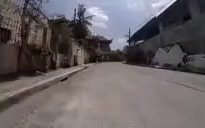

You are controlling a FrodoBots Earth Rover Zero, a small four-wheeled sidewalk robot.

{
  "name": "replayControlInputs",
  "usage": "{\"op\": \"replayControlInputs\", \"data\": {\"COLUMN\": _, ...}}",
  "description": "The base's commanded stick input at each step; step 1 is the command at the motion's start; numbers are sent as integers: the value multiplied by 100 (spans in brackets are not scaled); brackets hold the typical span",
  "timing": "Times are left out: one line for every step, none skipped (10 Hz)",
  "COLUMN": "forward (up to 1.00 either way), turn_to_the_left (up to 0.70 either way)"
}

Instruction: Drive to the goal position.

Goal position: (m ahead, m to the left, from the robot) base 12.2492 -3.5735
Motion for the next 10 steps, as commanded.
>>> {"op": "replayControlInputs", "data": {"forward": 100, "turn_to_the_left": 0}}
{"op": "replayControlInputs", "data": {"forward": 100, "turn_to_the_left": 0}}
{"op": "replayControlInputs", "data": {"forward": 100, "turn_to_the_left": 0}}
{"op": "replayControlInputs", "data": {"forward": 100, "turn_to_the_left": 0}}
{"op": "replayControlInputs", "data": {"forward": 100, "turn_to_the_left": 0}}
{"op": "replayControlInputs", "data": {"forward": 100, "turn_to_the_left": 0}}
{"op": "replayControlInputs", "data": {"forward": 100, "turn_to_the_left": 0}}
{"op": "replayControlInputs", "data": {"forward": 100, "turn_to_the_left": 0}}
{"op": "replayControlInputs", "data": {"forward": 100, "turn_to_the_left": 0}}
{"op": "replayControlInputs", "data": {"forward": 100, "turn_to_the_left": 0}}
